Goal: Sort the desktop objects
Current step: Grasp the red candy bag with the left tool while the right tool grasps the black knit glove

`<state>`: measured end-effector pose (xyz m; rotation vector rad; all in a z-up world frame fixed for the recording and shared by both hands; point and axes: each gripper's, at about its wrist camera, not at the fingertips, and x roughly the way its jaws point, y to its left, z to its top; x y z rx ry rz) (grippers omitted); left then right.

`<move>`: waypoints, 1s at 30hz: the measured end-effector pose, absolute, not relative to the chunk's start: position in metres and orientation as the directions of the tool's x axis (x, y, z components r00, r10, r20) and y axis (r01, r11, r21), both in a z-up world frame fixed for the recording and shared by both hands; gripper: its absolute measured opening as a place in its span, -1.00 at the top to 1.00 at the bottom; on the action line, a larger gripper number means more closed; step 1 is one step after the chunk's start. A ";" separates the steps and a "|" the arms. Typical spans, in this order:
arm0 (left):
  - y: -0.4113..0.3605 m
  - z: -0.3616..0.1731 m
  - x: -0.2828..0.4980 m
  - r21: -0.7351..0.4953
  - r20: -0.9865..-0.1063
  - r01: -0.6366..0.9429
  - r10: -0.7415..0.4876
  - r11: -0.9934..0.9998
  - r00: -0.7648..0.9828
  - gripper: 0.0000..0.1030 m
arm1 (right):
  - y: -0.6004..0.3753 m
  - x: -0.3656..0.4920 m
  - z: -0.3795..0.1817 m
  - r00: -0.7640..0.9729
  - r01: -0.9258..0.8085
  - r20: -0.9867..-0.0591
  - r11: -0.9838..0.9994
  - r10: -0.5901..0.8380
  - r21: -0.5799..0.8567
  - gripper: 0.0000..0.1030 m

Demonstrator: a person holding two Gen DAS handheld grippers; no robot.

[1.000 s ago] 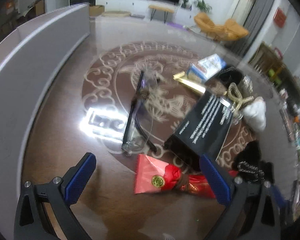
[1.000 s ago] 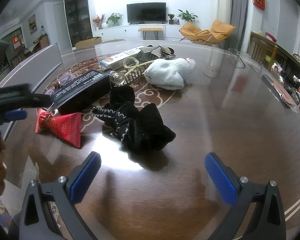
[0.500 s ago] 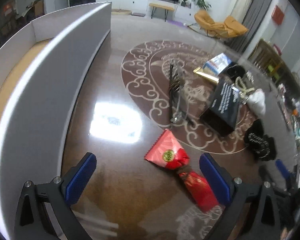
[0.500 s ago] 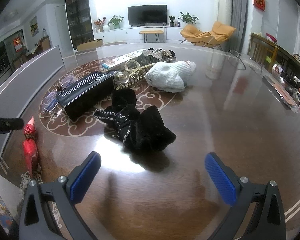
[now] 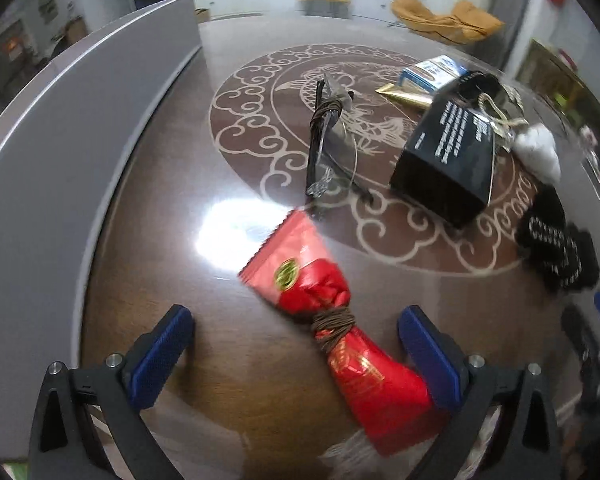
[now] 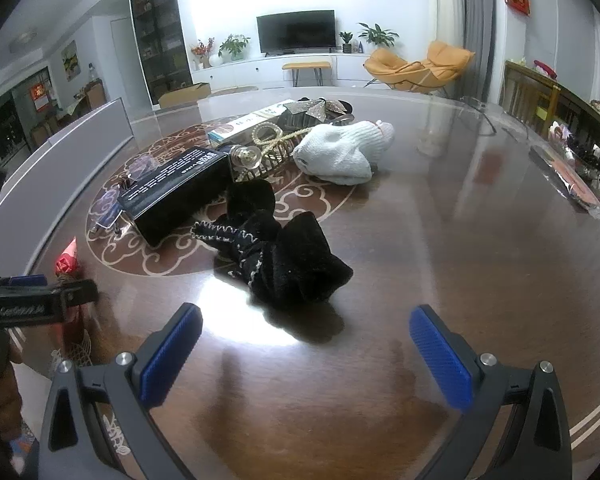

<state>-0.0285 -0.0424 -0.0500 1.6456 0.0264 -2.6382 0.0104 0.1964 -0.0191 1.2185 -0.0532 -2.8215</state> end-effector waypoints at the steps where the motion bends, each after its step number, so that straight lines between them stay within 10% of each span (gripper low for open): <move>1: -0.045 -0.050 -0.028 0.002 -0.898 0.014 -0.008 -1.000 -0.441 -1.00 | 0.196 0.010 -0.019 -0.684 0.051 -0.725 -0.997 -0.076 0.056 -1.00; 27: -0.055 -0.052 -0.017 0.003 -0.879 -0.172 0.079 -0.985 -0.471 -1.00 | 0.187 -0.039 -0.023 -0.481 0.258 -0.845 -0.959 -0.233 0.118 -1.00; 30: -0.053 -0.048 -0.017 0.006 -0.863 -0.184 0.088 -0.983 -0.497 -0.68 | 0.167 -0.058 -0.018 -0.486 0.291 -0.850 -0.955 -0.203 0.062 -1.00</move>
